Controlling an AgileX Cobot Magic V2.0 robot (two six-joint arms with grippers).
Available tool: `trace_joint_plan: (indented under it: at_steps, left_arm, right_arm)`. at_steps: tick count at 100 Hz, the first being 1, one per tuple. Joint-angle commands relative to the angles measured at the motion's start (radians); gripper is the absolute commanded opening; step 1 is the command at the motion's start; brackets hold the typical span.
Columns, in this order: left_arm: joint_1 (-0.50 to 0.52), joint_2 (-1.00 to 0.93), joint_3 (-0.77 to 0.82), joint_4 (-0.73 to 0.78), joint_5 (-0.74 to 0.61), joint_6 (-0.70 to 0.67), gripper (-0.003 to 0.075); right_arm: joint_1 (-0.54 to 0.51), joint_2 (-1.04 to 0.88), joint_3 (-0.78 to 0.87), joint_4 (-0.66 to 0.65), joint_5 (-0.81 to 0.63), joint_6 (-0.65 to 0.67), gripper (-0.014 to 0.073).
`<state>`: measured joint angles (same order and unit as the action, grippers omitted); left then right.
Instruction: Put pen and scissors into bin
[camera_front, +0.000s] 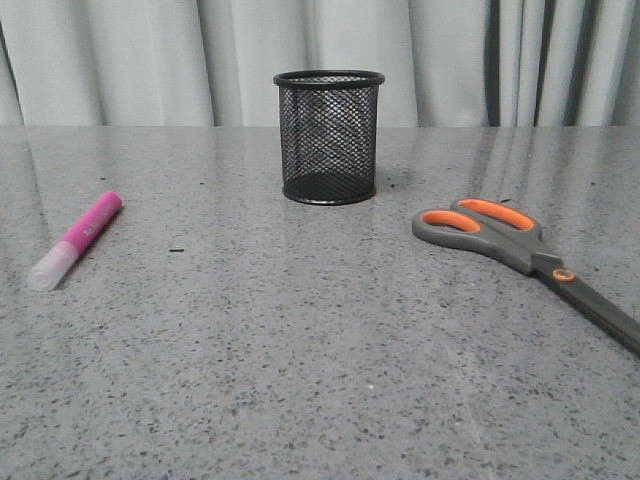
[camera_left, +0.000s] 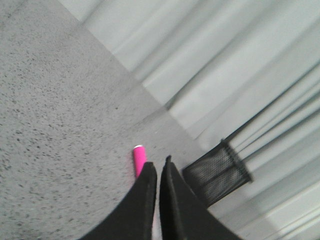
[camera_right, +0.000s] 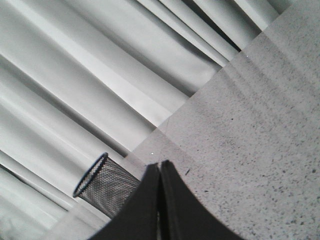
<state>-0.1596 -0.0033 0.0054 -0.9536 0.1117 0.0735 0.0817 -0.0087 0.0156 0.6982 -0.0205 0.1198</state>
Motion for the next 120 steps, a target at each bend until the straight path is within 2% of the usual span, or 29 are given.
trace_joint_plan:
  at_steps: [1,6,11,16,21,31,37,42,49,56,67,83,100,115,120]
  left_arm:
    - [0.002,-0.032,0.022,-0.132,-0.067,-0.008,-0.002]
    - [0.002,-0.032,0.02,-0.189,-0.065,-0.008,-0.0019]
    - [0.002,-0.032,0.013,-0.179,-0.061,0.0,-0.0015]
    - [0.002,-0.032,-0.005,-0.154,-0.041,0.043,0.0024]
    - [0.002,-0.031,-0.032,-0.132,-0.008,0.11,0.0113]
    - [0.002,-0.004,-0.11,-0.069,0.04,0.252,0.0379]
    - [0.002,0.039,-0.173,-0.027,0.079,0.306,0.0452]
    - [0.002,0.093,-0.227,0.012,0.137,0.326,0.0438]
    - [0.002,0.198,-0.312,0.077,0.227,0.343,0.039]
    - [0.002,0.329,-0.403,0.146,0.309,0.343,0.0365]
    - [0.002,0.556,-0.553,0.215,0.407,0.343,0.0344]
    - [0.002,0.848,-0.764,0.322,0.546,0.333,0.0314]
    - [-0.026,1.099,-0.95,0.477,0.628,0.154,0.0314]
    - [-0.092,1.289,-1.1,0.679,0.769,-0.055,0.0303]
    - [-0.117,1.338,-1.144,0.722,0.798,-0.082,0.0294]
  right_arm:
    - [-0.004,-0.025,0.009,0.039,-0.077,-0.004,-0.0066]
    - [-0.004,-0.025,0.001,0.039,-0.069,-0.004,-0.0064]
    - [-0.004,-0.025,-0.019,0.029,-0.04,-0.004,-0.006]
    - [-0.004,-0.025,-0.052,-0.012,0.011,-0.004,-0.0037]
    - [-0.004,-0.023,-0.097,-0.091,0.077,-0.006,0.0025]
    - [-0.004,0.026,-0.21,-0.258,0.244,-0.006,0.019]
    - [-0.004,0.082,-0.284,-0.317,0.33,-0.006,0.0286]
    - [-0.004,0.148,-0.339,-0.348,0.395,-0.029,0.0361]
    - [-0.004,0.25,-0.415,-0.353,0.472,-0.108,0.0403]
    - [-0.004,0.349,-0.489,-0.353,0.519,-0.156,0.0405]
    - [-0.004,0.469,-0.571,-0.353,0.518,-0.161,0.0405]
    - [-0.004,0.544,-0.599,-0.353,0.488,-0.161,0.0405]
    - [-0.004,0.561,-0.599,-0.353,0.493,-0.161,0.0405]
    - [-0.004,0.561,-0.599,-0.353,0.494,-0.161,0.0405]
    - [-0.004,0.561,-0.599,-0.353,0.494,-0.161,0.0405]
